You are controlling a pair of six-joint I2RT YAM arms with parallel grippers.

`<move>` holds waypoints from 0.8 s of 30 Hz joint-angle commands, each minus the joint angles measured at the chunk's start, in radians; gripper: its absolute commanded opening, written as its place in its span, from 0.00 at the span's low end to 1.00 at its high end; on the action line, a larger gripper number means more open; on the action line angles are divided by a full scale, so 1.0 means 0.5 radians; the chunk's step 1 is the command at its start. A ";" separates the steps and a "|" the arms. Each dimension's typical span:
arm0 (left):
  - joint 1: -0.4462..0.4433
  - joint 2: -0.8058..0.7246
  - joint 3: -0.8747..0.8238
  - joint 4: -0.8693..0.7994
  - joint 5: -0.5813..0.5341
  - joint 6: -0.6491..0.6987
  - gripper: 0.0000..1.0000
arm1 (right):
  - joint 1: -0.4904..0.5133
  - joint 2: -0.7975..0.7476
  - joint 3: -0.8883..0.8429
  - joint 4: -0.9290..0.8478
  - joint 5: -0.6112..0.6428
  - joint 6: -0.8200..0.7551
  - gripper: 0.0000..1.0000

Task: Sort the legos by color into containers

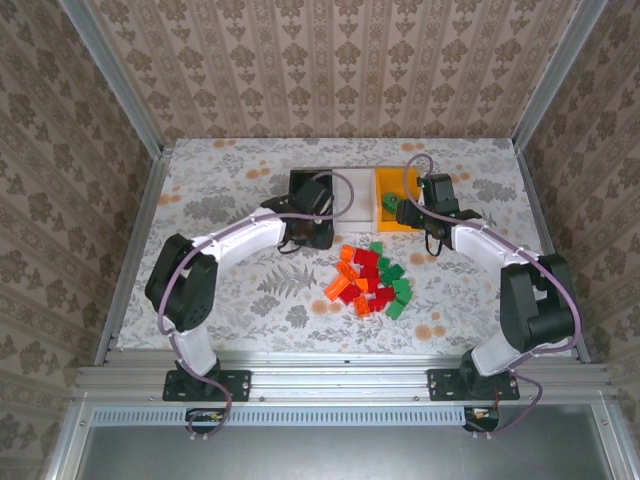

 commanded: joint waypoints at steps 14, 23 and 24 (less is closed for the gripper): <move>0.247 0.331 0.689 -0.332 -0.043 0.178 0.46 | -0.062 -0.068 -0.354 0.624 0.105 0.132 0.56; -0.054 0.200 0.260 -0.226 -0.139 0.077 0.58 | -0.061 -0.048 -0.335 0.602 0.073 0.147 0.56; -0.056 0.228 0.267 -0.220 -0.115 0.085 0.57 | -0.062 -0.054 -0.338 0.598 0.073 0.148 0.56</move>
